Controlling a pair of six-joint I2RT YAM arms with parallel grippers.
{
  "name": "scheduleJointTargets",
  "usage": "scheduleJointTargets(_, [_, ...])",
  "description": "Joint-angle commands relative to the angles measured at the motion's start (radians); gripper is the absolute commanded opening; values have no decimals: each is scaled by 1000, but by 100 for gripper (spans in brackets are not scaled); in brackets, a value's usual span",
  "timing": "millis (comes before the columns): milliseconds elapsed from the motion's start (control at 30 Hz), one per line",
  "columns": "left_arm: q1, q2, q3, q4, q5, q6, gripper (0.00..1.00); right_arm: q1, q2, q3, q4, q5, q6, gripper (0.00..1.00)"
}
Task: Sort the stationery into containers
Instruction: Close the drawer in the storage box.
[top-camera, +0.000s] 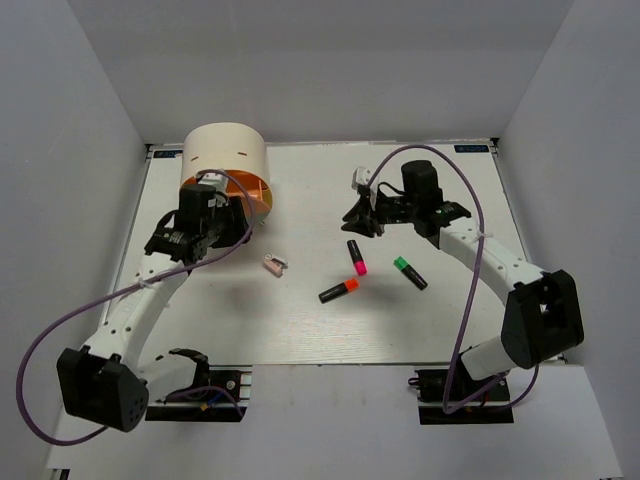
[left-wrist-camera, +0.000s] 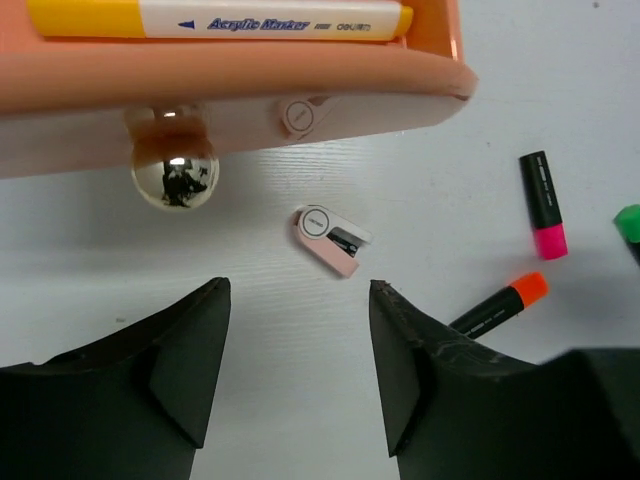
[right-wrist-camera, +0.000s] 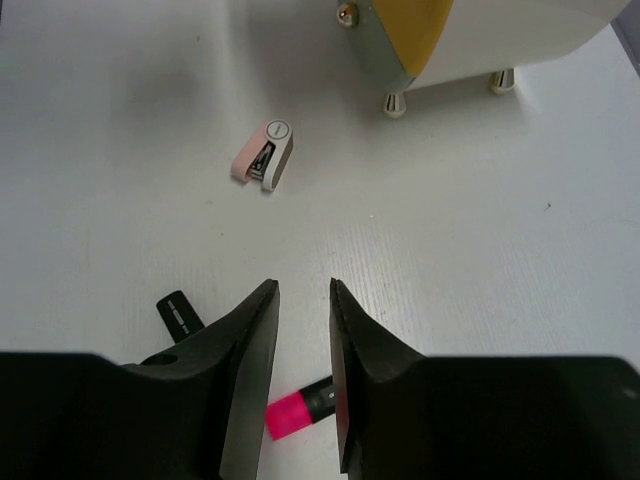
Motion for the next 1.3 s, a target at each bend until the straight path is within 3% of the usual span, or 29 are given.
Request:
scheduleJointTargets(0, [6,26,35,51,-13,43,68,-2,-70,-40,-12,23,-30,33])
scheduleJointTargets(333, [6,18,7,194,-166,34,66,-4,-113,-115,-16,44,-39,34])
scheduleJointTargets(633, [6,43,7,227,-296,25,67,-4,-117,-122,-16,44,-33,34])
scheduleJointTargets(1267, [6,175,47,353,-373,-58,69,-7,-148,-158,-32,70,-44,34])
